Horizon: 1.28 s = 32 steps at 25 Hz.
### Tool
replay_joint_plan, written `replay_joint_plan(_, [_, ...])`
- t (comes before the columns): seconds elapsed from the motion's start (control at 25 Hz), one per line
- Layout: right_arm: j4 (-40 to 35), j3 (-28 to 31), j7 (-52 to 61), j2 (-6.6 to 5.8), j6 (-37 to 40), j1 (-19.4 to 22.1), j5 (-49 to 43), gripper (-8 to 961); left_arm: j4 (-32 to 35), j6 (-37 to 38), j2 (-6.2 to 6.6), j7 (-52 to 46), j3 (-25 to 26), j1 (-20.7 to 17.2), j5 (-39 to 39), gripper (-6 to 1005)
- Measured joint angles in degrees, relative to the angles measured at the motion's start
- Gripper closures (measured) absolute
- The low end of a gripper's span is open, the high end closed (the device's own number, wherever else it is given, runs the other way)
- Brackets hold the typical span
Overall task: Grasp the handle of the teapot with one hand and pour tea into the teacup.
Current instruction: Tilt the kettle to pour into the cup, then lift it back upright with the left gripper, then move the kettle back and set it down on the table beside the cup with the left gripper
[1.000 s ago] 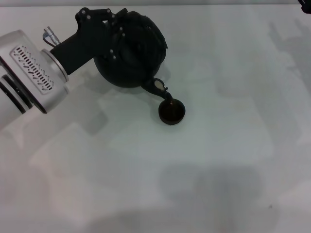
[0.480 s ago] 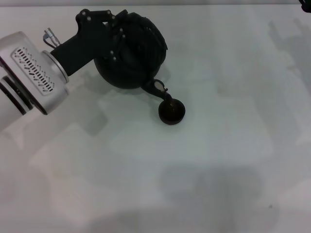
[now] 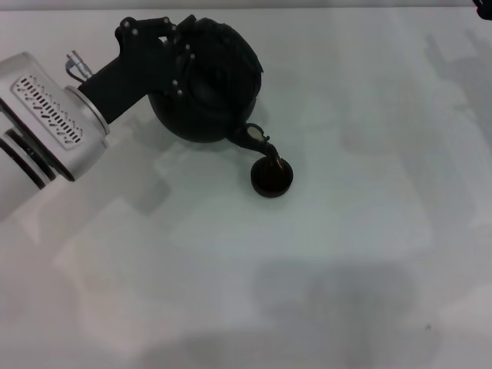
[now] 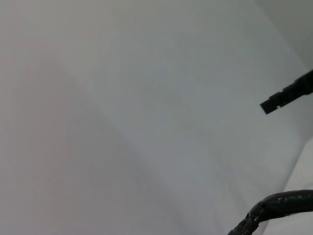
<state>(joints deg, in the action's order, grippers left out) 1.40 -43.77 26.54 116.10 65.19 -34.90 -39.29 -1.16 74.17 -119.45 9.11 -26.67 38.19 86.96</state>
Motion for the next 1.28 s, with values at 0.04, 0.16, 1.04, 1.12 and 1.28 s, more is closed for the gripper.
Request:
replay_joint_plan(0.04, [0.0,0.0,0.0,0.0,0.0,0.0,0.0,122,-0.5,0.0,0.0,0.0,0.0,-0.1,-0.6,911])
replay_joint_plan(0.16, [0.0,0.0,0.0,0.0,0.0,0.0,0.0,122,-1.3,0.0,0.0,0.0,0.0,-0.5,-1.2,911])
replay_joint_plan(1.04, [-0.1,0.0,0.0,-0.07,-0.5,-0.1,0.0,122,-13.0,6.0,-0.23,-8.0,10.4,-6.3,-13.4,911])
replay_joint_plan(1.12, [-0.5,0.0,0.0,-0.07,-0.7,-0.1,0.0,122,-14.9,6.0,-0.36,-8.3,12.9,-7.4,-13.6,911])
replay_joint_plan(1.28, [-1.0,0.0,0.0,-0.09,-0.9,-0.2,0.0,122,-17.3,5.3,-0.53,-8.3,16.6,-9.1,-13.7,911])
